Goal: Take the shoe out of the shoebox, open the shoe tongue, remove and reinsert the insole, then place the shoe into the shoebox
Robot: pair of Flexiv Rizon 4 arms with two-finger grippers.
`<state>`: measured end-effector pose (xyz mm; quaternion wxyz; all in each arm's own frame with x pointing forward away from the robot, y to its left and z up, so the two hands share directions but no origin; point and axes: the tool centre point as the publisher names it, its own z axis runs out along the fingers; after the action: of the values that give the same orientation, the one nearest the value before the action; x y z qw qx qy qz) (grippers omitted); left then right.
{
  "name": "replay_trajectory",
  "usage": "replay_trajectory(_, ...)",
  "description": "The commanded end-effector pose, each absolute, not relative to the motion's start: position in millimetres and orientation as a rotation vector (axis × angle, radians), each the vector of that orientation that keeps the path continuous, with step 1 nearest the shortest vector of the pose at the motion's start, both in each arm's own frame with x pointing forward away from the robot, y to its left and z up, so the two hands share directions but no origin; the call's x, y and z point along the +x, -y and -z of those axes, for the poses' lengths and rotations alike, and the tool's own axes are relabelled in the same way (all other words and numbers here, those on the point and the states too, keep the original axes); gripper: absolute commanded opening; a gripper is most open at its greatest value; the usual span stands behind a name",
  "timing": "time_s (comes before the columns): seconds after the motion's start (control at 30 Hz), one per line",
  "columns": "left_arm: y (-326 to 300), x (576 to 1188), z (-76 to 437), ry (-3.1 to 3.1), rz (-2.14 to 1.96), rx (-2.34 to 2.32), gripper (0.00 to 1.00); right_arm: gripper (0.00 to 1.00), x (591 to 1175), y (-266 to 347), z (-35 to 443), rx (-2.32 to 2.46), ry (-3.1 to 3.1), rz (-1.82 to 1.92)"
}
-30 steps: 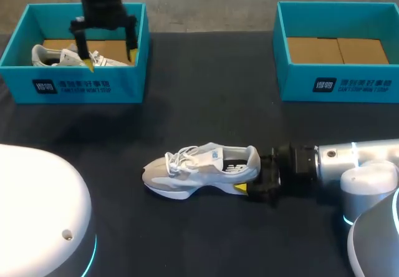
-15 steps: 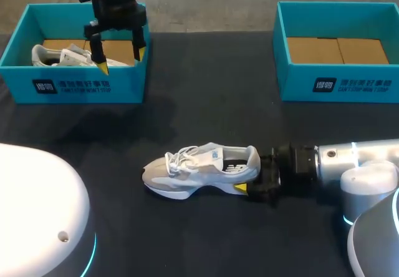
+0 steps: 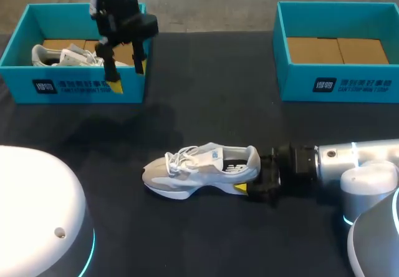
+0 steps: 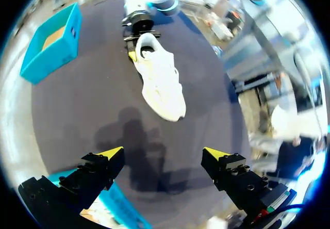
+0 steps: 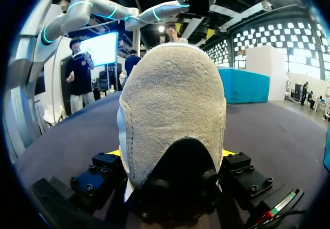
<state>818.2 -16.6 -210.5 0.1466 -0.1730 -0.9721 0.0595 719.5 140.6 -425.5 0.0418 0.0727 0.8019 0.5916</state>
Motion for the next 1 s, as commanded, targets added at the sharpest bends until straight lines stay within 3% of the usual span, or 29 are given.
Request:
replay_trajectory(0.03, 32, 808, 227, 2.689, -0.209, 0.548, 1.0, 0.0, 720, -143, 425, 0.223, -2.461, -1.805)
replay_trajectory(0.23, 51, 798, 231, 2.504, -0.132, 0.891, 1.0, 0.0, 720, -143, 425, 0.223, -2.461, -1.805)
replay_trajectory(0.77, 51, 798, 231, 2.504, -0.132, 0.891, 1.0, 0.0, 720, -143, 425, 0.223, -2.461, -1.805)
replay_trajectory(1.0, 74, 756, 237, 2.558, -0.272, 1.418, 1.0, 0.0, 720, -143, 425, 0.223, -2.461, -1.805)
